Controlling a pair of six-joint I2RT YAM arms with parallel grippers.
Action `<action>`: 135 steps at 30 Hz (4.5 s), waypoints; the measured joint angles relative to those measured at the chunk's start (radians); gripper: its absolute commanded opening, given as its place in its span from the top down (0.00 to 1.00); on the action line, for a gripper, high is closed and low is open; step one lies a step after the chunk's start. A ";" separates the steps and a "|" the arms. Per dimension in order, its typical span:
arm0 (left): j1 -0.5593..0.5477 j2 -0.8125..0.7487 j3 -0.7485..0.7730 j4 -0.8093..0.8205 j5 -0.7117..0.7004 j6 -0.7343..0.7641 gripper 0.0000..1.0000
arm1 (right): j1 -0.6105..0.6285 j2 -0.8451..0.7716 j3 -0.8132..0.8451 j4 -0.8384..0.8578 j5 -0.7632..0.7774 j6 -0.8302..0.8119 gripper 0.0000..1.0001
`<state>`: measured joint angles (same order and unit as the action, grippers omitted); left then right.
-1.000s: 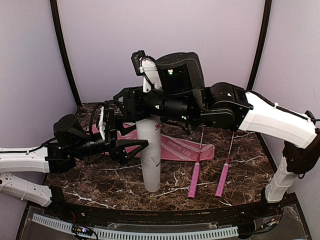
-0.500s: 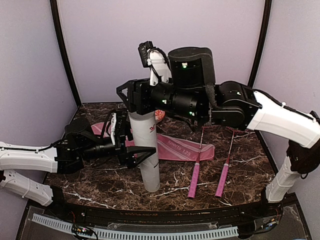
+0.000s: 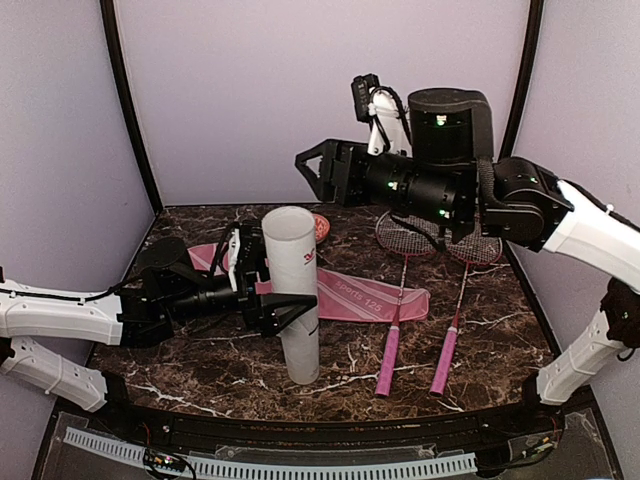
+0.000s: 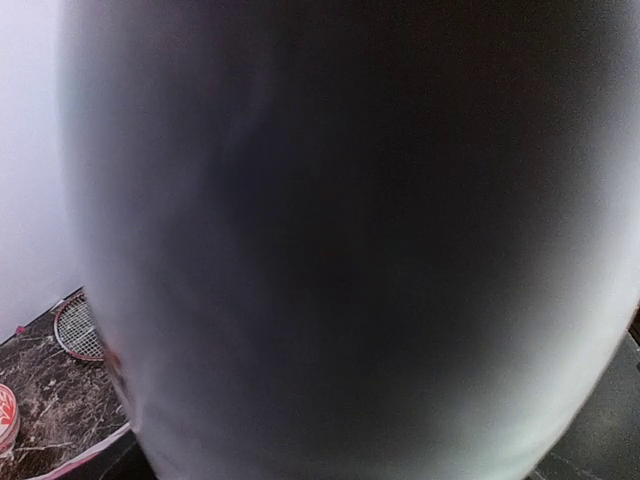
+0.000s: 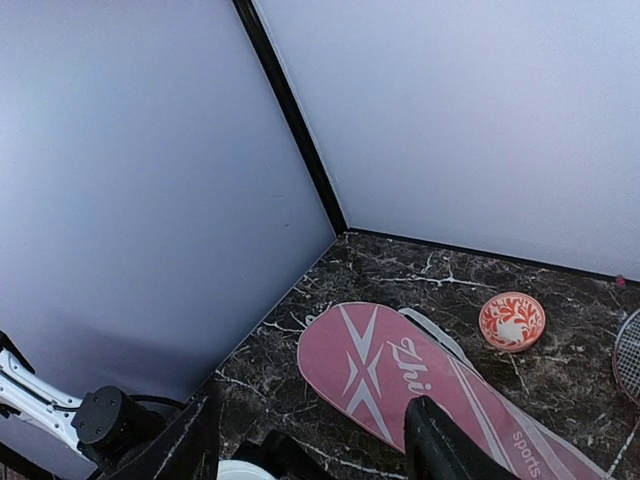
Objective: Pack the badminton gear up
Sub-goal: Move the shuttle tube to the corner of the board.
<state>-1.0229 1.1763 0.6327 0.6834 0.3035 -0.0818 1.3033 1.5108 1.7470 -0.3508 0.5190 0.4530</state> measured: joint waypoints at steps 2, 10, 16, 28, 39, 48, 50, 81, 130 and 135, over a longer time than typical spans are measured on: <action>0.000 0.000 0.000 0.000 0.000 0.000 0.06 | -0.024 -0.046 -0.046 -0.046 -0.030 0.043 0.35; 0.000 0.000 0.000 -0.003 0.003 0.004 0.07 | -0.048 -0.176 -0.207 -0.188 -0.244 0.146 0.33; 0.000 0.000 0.000 -0.005 0.003 0.010 0.07 | -0.050 -0.177 -0.203 -0.208 -0.352 0.170 0.33; 0.000 0.000 0.000 -0.004 -0.001 0.016 0.24 | -0.051 -0.148 -0.179 -0.177 -0.352 0.187 0.33; 0.000 0.011 0.000 0.011 -0.018 0.014 0.26 | -0.139 -0.343 -0.412 -0.137 -0.202 0.269 0.32; 0.000 -0.023 0.000 -0.041 -0.091 0.023 0.28 | -0.272 -0.381 -0.670 -0.181 -0.133 0.395 0.33; 0.000 -0.041 0.000 -0.068 -0.127 0.034 0.28 | -0.272 -0.380 -0.705 -0.180 -0.133 0.410 0.34; 0.983 -0.365 -0.060 -0.382 -0.171 0.127 0.35 | -0.272 -0.342 -0.789 -0.032 -0.138 0.450 0.36; 1.274 -0.452 -0.066 -0.389 -0.059 -0.042 0.01 | -0.330 -0.147 -0.649 -0.055 -0.272 0.264 0.40; 1.274 -0.536 -0.070 -0.519 -0.048 -0.141 0.02 | -0.415 -0.037 -0.601 -0.071 -0.350 0.185 0.44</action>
<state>0.2512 0.6399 0.5625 0.1646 0.2554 -0.2230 0.8883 1.4734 1.1461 -0.4213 0.1688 0.6384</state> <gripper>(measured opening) 0.988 0.579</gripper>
